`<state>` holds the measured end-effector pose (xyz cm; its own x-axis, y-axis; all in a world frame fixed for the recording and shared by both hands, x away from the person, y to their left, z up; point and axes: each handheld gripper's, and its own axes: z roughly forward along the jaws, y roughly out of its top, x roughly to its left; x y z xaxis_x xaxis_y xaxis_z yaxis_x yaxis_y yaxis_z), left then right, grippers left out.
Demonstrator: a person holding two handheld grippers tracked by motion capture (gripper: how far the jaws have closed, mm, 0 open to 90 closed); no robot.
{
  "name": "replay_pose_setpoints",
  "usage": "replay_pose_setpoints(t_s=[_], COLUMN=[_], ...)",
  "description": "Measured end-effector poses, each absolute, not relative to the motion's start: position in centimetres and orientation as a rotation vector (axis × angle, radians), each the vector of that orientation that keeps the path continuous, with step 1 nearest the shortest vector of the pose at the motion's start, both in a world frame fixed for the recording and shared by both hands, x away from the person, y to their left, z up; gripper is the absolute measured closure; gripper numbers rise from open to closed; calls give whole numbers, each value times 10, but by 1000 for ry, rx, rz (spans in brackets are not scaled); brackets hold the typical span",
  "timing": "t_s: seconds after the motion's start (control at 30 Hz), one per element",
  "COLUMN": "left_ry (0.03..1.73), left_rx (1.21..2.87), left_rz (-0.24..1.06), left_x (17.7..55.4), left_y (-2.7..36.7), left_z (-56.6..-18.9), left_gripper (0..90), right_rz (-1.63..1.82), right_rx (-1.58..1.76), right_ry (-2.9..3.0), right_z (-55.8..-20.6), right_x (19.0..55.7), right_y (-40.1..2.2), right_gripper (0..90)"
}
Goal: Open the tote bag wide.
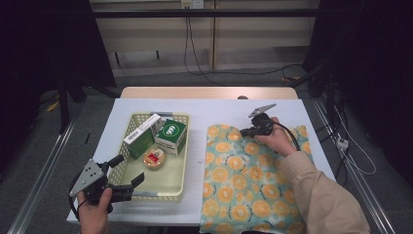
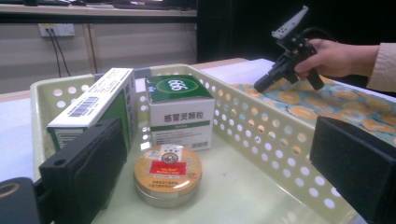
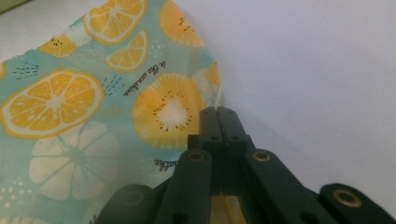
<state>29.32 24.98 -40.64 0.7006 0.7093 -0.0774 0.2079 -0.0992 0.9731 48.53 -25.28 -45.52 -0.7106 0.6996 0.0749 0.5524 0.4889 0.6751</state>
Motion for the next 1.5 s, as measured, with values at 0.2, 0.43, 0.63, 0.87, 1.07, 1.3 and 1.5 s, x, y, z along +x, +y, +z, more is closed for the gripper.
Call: replay_pose_setpoints(t_s=[0.2,0.43,0.63,0.87,1.07,1.3,1.5], left_ry=[756,758,759,753,758,755,754], left_rx=[1642,1643,1640,1648,1633,1656,1653], left_rz=[498,501,504,502,493,481,483], left_x=[293,293,293,294,294,294,293], left_y=[251,253,252,252,252,249,248], left_z=[-406,-406,-405,-405,-406,-407,-407], left_gripper=[35,35,35,35,35,35,35], right_rz=[1048,1027,1021,1067,1154,1176,1168], right_rx=[1174,1262,1342,1389,1290,1147,1066], right_ry=[2402,2268,2141,2064,2144,2276,2355], right_z=[-443,-430,-419,-419,-416,-405,-402], right_x=[500,524,547,556,532,476,422], right_y=[-267,-286,-294,-295,-286,-272,-273], right_gripper=[900,900,900,610,528,324,271])
